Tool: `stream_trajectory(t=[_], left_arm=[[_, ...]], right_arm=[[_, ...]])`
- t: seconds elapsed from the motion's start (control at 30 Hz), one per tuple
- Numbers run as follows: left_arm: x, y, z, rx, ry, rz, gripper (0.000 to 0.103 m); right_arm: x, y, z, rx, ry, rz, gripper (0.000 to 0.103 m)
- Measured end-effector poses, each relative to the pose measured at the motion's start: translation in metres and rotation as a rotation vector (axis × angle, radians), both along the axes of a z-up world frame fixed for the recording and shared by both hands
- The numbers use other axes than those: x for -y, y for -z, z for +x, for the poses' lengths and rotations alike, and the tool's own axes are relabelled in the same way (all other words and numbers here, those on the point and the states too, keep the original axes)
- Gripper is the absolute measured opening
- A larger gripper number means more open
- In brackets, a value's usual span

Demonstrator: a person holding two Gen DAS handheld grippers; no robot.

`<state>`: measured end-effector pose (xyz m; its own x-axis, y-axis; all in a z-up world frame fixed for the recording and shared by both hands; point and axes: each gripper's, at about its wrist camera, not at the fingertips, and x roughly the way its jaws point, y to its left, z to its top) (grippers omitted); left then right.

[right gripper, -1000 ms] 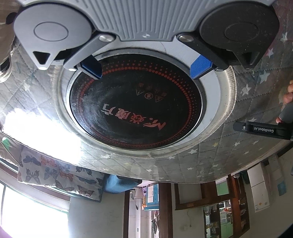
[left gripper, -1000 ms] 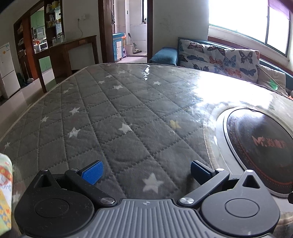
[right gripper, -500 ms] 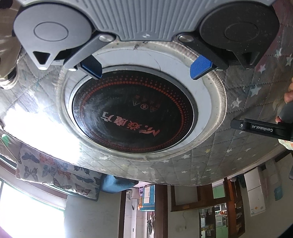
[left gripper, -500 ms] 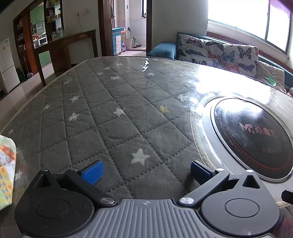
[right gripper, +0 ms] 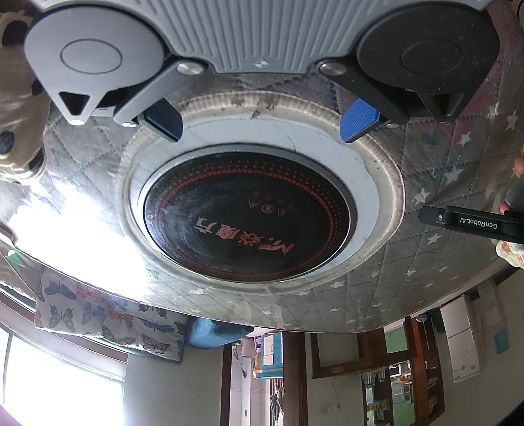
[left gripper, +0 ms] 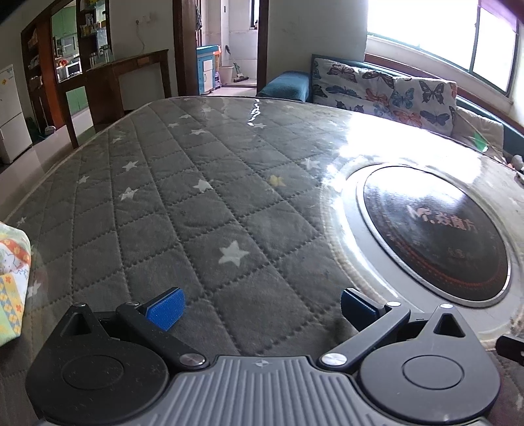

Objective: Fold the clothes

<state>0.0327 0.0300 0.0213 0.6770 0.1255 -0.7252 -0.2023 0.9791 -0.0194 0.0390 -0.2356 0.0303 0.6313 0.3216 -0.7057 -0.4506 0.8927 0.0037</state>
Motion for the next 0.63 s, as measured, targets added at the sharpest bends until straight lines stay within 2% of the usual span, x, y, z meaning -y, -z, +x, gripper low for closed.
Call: stream_trajectory(t=[0.5, 0.63], left_arm=[[0.011, -0.014, -0.011, 0.071, 0.008, -0.018, 0.103], [0.021, -0.02, -0.012, 0.075, 0.049, -0.021, 0.103]], right_arm=[[0.007, 0.004, -0.005, 0.005, 0.024, 0.021, 0.103], [0.008, 0.004, -0.007, 0.009, 0.035, 0.019, 0.103]])
